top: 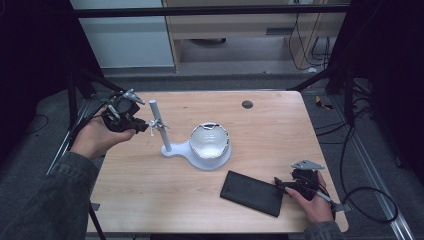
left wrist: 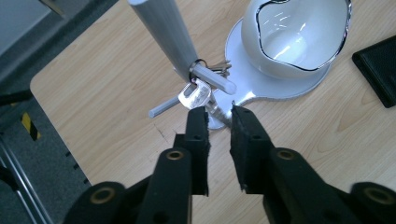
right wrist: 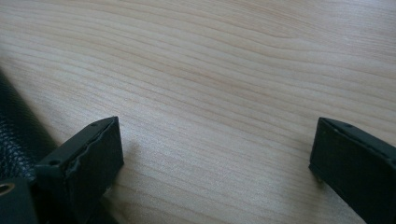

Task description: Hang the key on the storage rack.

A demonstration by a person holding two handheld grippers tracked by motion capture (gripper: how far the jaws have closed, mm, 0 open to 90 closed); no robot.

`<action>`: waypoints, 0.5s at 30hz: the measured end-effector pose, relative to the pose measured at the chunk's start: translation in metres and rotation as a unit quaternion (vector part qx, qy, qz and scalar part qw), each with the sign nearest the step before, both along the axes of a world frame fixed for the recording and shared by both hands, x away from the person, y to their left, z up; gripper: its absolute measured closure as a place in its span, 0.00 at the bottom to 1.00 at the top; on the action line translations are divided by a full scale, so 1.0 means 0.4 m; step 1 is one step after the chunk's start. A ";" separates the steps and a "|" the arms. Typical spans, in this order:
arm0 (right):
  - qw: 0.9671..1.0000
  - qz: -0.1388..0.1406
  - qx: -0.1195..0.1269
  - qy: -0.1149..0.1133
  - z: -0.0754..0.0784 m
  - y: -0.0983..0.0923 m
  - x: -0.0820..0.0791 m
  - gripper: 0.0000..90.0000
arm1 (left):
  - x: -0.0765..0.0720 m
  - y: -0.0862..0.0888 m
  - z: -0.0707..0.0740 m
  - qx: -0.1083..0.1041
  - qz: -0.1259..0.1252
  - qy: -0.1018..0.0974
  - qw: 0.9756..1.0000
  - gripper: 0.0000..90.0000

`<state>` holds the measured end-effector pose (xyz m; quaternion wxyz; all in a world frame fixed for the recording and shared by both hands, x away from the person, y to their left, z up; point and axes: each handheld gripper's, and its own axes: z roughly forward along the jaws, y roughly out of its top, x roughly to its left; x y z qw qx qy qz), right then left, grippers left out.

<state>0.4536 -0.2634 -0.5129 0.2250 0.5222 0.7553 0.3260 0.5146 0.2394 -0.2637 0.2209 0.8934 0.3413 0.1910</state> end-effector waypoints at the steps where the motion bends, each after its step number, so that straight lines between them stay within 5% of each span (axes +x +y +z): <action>1: 1.000 0.001 0.000 0.000 0.000 0.000 0.000 0.03 | -0.008 0.001 -0.002 -0.004 -0.002 -0.005 1.000 0.81; 8: 1.000 0.000 0.002 0.001 0.000 0.000 0.000 0.03 | -0.075 -0.009 -0.019 -0.013 -0.024 -0.049 0.998 0.66; 15: 1.000 0.000 0.002 0.001 0.000 0.000 0.000 0.03 | -0.140 -0.024 -0.043 -0.025 -0.036 -0.096 0.994 0.43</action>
